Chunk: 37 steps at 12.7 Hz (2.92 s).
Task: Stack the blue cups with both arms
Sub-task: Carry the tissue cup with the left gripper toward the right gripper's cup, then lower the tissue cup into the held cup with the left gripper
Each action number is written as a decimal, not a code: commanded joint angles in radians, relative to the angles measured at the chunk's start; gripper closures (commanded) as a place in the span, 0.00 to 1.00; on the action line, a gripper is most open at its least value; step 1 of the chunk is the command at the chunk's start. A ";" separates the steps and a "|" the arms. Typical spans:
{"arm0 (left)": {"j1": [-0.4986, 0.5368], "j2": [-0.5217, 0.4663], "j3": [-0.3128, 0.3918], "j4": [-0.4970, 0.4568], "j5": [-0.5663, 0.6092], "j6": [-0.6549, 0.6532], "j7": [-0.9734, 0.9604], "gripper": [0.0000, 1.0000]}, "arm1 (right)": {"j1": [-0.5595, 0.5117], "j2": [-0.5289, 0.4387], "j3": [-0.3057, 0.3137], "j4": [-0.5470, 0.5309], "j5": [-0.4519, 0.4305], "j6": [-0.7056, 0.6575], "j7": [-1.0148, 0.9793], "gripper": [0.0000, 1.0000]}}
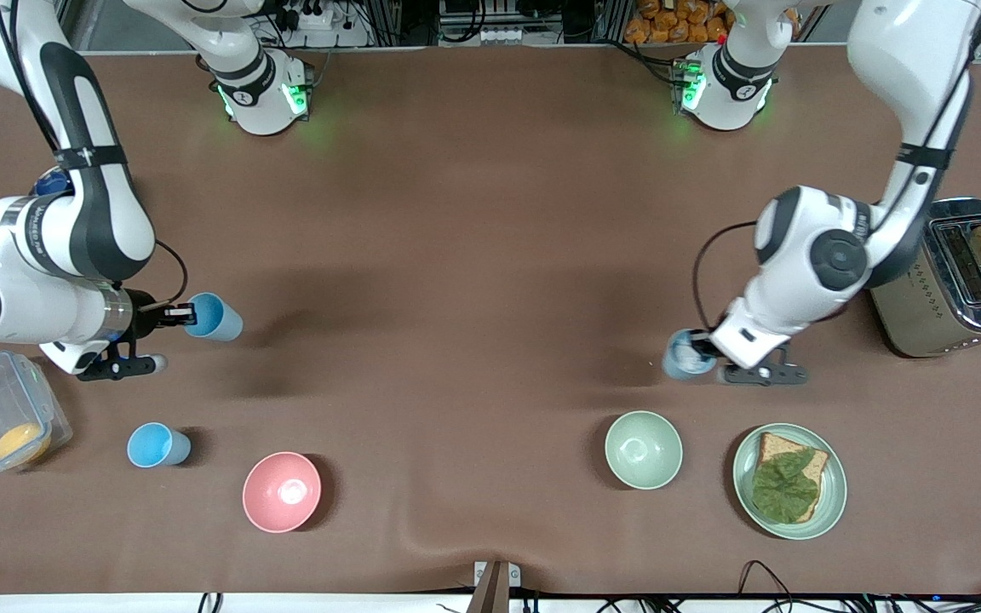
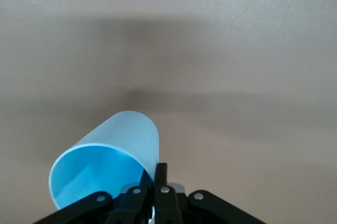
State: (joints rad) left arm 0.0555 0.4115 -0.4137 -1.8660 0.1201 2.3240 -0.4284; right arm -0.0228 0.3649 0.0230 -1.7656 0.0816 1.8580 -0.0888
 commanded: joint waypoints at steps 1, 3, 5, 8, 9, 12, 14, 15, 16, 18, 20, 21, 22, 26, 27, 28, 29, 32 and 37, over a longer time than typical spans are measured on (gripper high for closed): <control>-0.133 0.055 -0.011 0.083 -0.011 -0.038 -0.212 1.00 | 0.050 -0.011 0.003 0.031 0.020 -0.034 0.115 1.00; -0.218 0.098 -0.011 0.137 -0.011 -0.040 -0.361 1.00 | 0.058 -0.011 0.005 0.043 0.102 -0.065 0.167 1.00; -0.316 0.160 -0.008 0.210 -0.013 -0.040 -0.466 1.00 | 0.061 -0.004 0.003 0.049 0.141 -0.077 0.178 1.00; -0.443 0.265 0.022 0.318 0.000 -0.040 -0.639 1.00 | 0.081 -0.006 0.005 0.049 0.144 -0.077 0.251 1.00; -0.483 0.274 0.041 0.341 0.001 -0.040 -0.656 1.00 | 0.108 -0.009 0.005 0.049 0.148 -0.077 0.298 1.00; -0.626 0.300 0.133 0.344 0.001 -0.040 -0.714 1.00 | 0.156 -0.009 0.005 0.049 0.179 -0.068 0.417 1.00; -0.707 0.309 0.206 0.347 0.000 -0.038 -0.751 1.00 | 0.165 -0.004 0.003 0.044 0.260 -0.066 0.448 1.00; -0.710 0.316 0.208 0.347 0.000 -0.038 -0.756 1.00 | 0.179 -0.004 0.002 0.046 0.264 -0.065 0.461 1.00; -0.712 0.319 0.208 0.346 0.000 -0.038 -0.776 0.77 | 0.185 -0.004 0.002 0.046 0.264 -0.063 0.472 1.00; -0.721 0.311 0.211 0.346 0.003 -0.040 -0.811 0.00 | 0.204 -0.004 0.002 0.048 0.265 -0.056 0.510 1.00; -0.715 0.293 0.223 0.363 0.003 -0.040 -0.810 0.00 | 0.231 -0.004 0.002 0.049 0.265 -0.045 0.569 1.00; -0.718 0.288 0.246 0.392 0.004 -0.063 -0.807 0.00 | 0.245 -0.004 0.003 0.051 0.265 -0.033 0.602 1.00; -0.718 0.285 0.266 0.437 0.004 -0.112 -0.800 0.00 | 0.271 -0.004 0.003 0.049 0.267 -0.014 0.645 1.00; -0.685 0.158 0.322 0.490 0.001 -0.192 -0.678 0.00 | 0.386 0.012 0.002 0.094 0.262 0.026 0.776 1.00; -0.645 0.130 0.323 0.488 0.003 -0.219 -0.632 0.00 | 0.421 0.012 0.002 0.089 0.260 0.062 0.809 1.00; -0.614 0.100 0.320 0.488 0.003 -0.266 -0.574 0.00 | 0.454 0.020 0.002 0.087 0.259 0.091 0.874 1.00; -0.591 0.075 0.323 0.488 -0.005 -0.293 -0.503 0.00 | 0.490 0.029 0.002 0.090 0.260 0.124 0.933 1.00; -0.475 -0.002 0.320 0.488 -0.010 -0.357 -0.362 0.00 | 0.579 0.063 0.002 0.095 0.262 0.217 1.070 1.00; -0.364 -0.077 0.319 0.485 -0.023 -0.434 -0.076 0.00 | 0.641 0.097 0.000 0.095 0.248 0.256 1.077 1.00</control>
State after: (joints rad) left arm -0.3270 0.3748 -0.0869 -1.3555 0.1142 1.9184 -0.5627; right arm 0.5942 0.4384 0.0328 -1.6953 0.3314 2.1014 0.9724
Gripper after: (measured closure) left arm 0.000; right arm 0.974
